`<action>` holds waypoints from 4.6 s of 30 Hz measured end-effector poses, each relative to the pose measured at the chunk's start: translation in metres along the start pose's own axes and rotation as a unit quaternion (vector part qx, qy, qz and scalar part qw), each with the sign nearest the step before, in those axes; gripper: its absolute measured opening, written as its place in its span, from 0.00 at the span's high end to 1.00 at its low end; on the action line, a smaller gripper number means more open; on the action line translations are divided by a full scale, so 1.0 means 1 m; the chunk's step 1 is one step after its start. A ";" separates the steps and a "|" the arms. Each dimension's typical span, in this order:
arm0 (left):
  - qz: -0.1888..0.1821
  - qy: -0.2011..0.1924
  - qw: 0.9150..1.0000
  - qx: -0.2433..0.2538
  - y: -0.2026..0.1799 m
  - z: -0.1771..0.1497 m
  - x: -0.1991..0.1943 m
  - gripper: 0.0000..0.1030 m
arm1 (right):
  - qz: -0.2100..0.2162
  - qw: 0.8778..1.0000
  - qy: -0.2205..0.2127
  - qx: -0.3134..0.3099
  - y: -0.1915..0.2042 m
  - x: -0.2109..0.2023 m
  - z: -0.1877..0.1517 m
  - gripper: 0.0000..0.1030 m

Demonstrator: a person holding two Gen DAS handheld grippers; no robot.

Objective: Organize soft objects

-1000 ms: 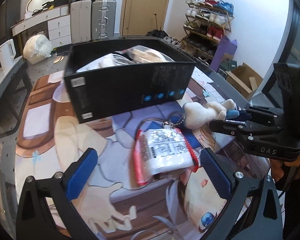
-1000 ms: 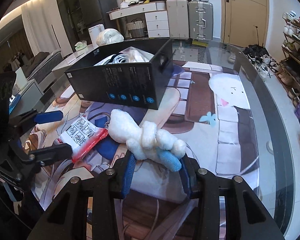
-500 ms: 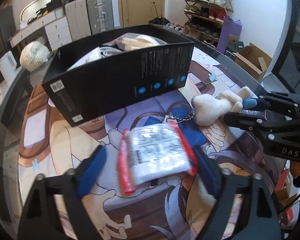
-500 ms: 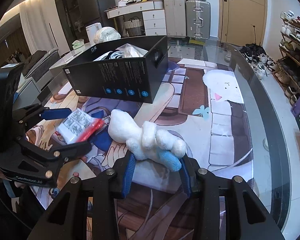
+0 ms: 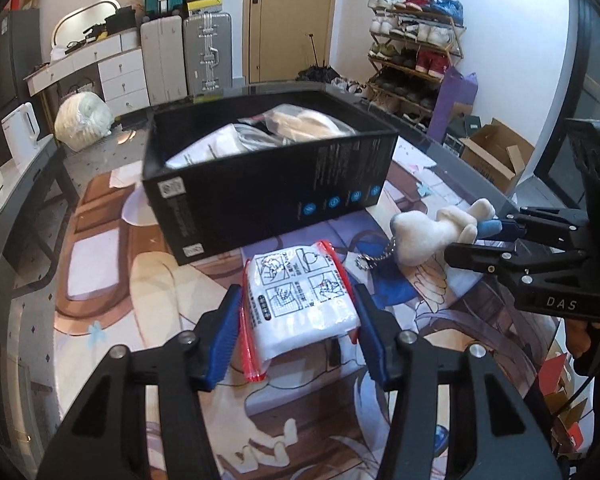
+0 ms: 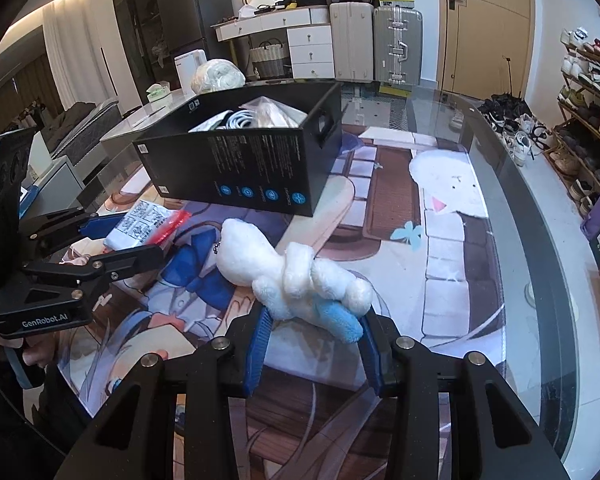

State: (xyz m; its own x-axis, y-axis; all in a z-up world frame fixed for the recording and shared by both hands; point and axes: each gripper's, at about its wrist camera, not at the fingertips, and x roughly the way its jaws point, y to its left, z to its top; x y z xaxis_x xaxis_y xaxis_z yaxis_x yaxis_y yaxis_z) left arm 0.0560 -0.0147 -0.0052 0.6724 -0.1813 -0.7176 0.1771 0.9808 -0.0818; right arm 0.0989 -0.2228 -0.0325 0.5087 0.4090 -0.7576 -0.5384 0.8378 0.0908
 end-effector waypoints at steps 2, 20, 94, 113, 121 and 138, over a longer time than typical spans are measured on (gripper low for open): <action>0.002 -0.009 1.000 -0.004 0.003 0.002 -0.006 0.49 | 0.001 1.000 -0.004 -0.001 0.002 -0.003 0.002 0.61; 0.020 -0.083 0.996 -0.024 0.032 0.041 -0.053 0.49 | -0.005 0.998 -0.058 -0.010 0.021 -0.046 0.044 0.61; 0.027 -0.125 0.990 -0.057 0.059 0.068 -0.026 0.00 | -0.025 0.990 -0.135 -0.041 0.029 -0.009 0.113 0.01; 0.085 -0.167 0.980 -0.061 0.053 0.035 -0.023 0.00 | 0.016 0.981 -0.186 -0.056 0.032 -0.001 0.067 0.01; 0.087 -0.175 0.979 -0.054 0.047 0.029 -0.023 0.00 | 0.012 0.978 -0.195 -0.068 0.036 0.002 0.060 0.01; 0.106 -0.192 0.974 -0.064 0.046 0.023 -0.027 0.00 | 0.013 0.973 -0.219 -0.070 0.037 -0.007 0.053 0.00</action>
State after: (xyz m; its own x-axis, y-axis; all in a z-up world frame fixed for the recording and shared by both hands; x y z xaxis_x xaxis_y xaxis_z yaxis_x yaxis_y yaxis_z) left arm 0.0622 0.0337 0.0262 0.9074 0.0363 -0.4186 -0.0688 0.9957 -0.0627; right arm 0.1108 -0.1755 0.0102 0.7148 0.5696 -0.4058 -0.6251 0.7805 -0.0055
